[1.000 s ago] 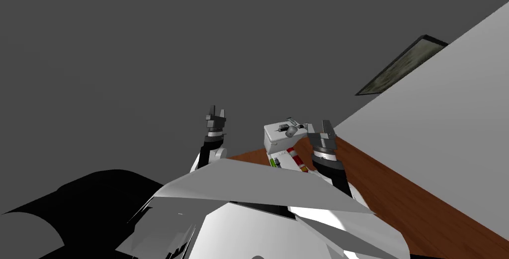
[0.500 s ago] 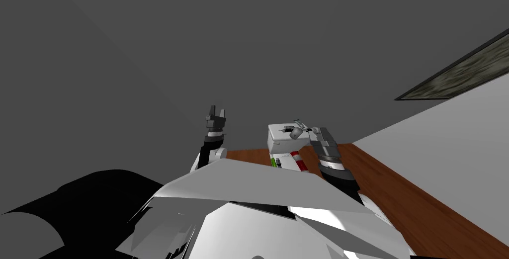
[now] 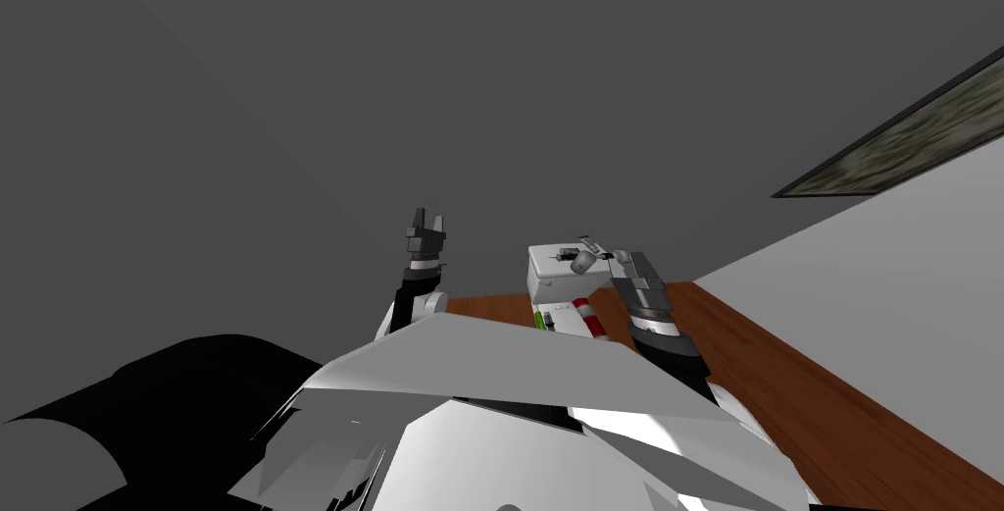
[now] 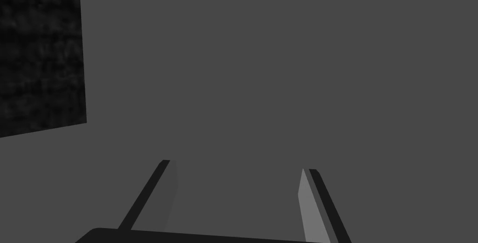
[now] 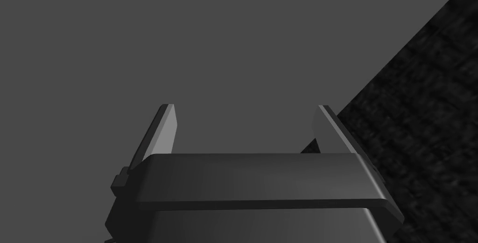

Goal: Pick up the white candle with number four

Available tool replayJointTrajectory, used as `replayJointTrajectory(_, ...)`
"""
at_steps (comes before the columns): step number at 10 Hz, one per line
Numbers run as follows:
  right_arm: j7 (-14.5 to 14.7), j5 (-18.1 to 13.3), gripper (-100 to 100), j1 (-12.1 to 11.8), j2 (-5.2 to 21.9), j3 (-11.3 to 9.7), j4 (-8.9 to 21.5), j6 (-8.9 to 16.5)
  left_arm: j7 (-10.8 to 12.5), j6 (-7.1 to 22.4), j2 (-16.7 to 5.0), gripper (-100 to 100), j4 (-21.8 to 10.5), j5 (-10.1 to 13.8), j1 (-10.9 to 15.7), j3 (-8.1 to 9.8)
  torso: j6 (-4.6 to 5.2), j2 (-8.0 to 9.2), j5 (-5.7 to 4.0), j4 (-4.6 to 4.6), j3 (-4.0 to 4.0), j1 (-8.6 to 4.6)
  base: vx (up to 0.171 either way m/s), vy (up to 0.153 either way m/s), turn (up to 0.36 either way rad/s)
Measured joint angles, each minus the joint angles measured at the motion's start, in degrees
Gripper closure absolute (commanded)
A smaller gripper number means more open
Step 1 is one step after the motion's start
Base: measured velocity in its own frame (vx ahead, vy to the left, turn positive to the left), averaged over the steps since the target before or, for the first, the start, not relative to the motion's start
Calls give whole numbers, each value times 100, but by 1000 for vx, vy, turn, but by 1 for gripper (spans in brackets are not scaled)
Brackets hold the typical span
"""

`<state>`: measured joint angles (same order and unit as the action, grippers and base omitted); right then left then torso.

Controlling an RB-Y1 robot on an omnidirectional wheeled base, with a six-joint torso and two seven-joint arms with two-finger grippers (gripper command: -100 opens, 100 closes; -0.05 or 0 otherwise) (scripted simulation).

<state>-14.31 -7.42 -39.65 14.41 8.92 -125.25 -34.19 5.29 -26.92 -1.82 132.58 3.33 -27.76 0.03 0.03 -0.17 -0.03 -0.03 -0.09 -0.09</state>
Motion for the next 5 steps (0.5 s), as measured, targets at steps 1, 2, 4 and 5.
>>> replayJointTrajectory(1,0,0,-100,0,0,0,0,0,0,0,0,0,0,0,0,0,0,-1,0,0,0,0,6,3,-19)
replayJointTrajectory(2,0,0,-100,0,0,0,0,0,0,0,0,0,0,0,0,0,0,-2,0,0,-1,1,11,4,18)
replayJointTrajectory(4,-12,-77,-100,-92,238,23,78,-54,0,0,0,0,0,0,0,0,0,-7,0,-2,-4,-3,23,-6,25)
replayJointTrajectory(5,-25,-116,-100,-139,386,48,143,-98,0,0,0,0,0,0,0,0,0,-8,-1,-2,-5,-5,26,-7,28)
